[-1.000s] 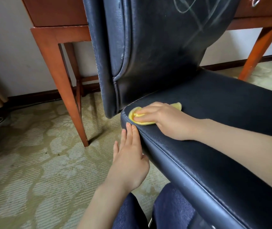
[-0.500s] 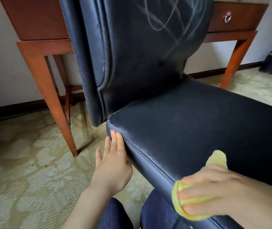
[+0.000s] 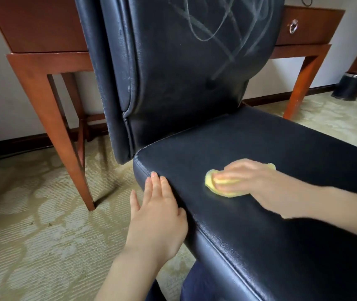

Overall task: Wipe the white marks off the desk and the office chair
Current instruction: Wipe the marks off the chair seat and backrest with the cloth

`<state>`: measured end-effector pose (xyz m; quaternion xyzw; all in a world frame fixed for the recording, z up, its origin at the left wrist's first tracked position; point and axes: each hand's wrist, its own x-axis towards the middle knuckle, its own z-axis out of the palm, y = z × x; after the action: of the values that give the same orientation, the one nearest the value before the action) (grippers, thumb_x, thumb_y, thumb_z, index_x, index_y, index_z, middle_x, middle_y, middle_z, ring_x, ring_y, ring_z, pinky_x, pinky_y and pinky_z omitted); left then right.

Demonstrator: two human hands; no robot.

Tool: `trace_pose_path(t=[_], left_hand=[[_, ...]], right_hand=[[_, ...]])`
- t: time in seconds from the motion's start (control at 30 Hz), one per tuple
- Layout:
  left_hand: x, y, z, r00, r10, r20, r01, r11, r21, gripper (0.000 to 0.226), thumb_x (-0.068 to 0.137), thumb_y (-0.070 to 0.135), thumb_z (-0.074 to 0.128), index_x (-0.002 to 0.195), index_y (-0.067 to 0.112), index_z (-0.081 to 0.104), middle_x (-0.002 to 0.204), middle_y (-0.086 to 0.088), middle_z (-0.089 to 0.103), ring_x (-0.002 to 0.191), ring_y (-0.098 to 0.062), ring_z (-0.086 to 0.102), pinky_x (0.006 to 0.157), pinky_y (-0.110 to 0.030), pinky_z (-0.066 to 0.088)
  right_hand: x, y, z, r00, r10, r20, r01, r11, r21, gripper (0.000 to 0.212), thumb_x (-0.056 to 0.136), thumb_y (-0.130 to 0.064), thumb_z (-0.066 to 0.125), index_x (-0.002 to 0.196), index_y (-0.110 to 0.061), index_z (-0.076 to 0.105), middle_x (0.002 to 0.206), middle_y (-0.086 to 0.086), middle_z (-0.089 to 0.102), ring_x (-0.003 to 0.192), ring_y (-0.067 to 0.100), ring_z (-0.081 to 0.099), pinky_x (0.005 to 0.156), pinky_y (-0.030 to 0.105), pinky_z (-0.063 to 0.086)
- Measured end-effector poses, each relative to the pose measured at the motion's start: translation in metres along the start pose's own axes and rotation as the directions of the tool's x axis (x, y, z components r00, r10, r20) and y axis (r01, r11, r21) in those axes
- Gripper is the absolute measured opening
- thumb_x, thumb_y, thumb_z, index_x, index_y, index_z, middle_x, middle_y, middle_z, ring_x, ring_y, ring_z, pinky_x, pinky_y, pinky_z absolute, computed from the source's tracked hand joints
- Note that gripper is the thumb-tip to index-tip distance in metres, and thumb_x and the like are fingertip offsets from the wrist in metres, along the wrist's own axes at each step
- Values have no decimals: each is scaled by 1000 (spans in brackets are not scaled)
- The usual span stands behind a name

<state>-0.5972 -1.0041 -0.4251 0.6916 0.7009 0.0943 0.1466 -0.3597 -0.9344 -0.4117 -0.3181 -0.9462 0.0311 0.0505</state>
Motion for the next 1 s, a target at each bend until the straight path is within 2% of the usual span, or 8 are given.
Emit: trace_pose_path(t=[0.13,0.27,0.4,0.47,0.6,0.77,0.9,1.0], left_hand=[[-1,17,2,999,-36,29,34,998,54,69,100,45,17,150,5,-8,158,-10,-14,145,-18,-16,115,-42,-9],[1,20,7,997,-49,61,43,995,94,81,94,59,10,148,3,-12,157,-15,-18,145,-22,-17,116,-42,-6],[9,9,7,998,0,56,-5,997,78,76,96,55,11,148,5,-13,157,-13,-17,145,-21,-16,117,-40,-4],[14,4,8,998,19,55,-21,999,44,72,97,52,12,149,7,-12,158,-10,-15,146,-19,-15,117,-39,-4],[26,-3,7,998,31,58,-32,999,27,68,99,49,13,150,10,-9,159,-7,-15,146,-17,-13,116,-41,-5],[41,-6,-3,996,-6,94,4,1000,20,64,100,47,12,151,15,-6,159,0,-16,146,-14,-12,114,-49,-10],[31,4,-7,994,-26,103,26,1000,0,64,100,47,13,151,13,-7,158,-3,-19,145,-17,-15,114,-49,-11],[10,24,-7,992,-3,127,2,1000,4,68,99,50,14,151,10,-6,158,-8,-17,146,-18,-13,114,-49,-8]], right_hand=[[28,35,-1,961,269,-65,-270,963,-14,72,84,21,38,140,-24,43,140,-9,43,123,19,37,102,38,35],[49,68,2,722,684,-104,-688,725,-11,65,92,6,36,144,-32,36,137,11,38,115,35,43,95,38,38],[64,62,5,599,784,-163,-786,614,67,58,93,3,35,141,-29,41,130,13,42,100,31,39,95,39,31],[58,52,6,628,760,-167,-755,647,103,59,93,2,34,138,-34,44,128,12,41,90,28,35,95,38,31],[32,26,9,812,568,-133,-555,823,121,65,88,13,34,133,-31,51,136,-1,48,106,27,40,93,37,33],[-8,-45,4,952,253,-172,-241,966,89,65,76,21,37,116,-20,67,90,-29,50,76,22,32,70,35,32],[-35,-94,1,985,169,-44,-169,986,8,81,66,4,4,112,-40,54,97,-50,32,72,0,27,58,32,15],[-64,-115,7,990,141,-13,-140,988,62,71,76,14,44,110,-47,51,109,-34,39,89,-8,35,74,26,25]])
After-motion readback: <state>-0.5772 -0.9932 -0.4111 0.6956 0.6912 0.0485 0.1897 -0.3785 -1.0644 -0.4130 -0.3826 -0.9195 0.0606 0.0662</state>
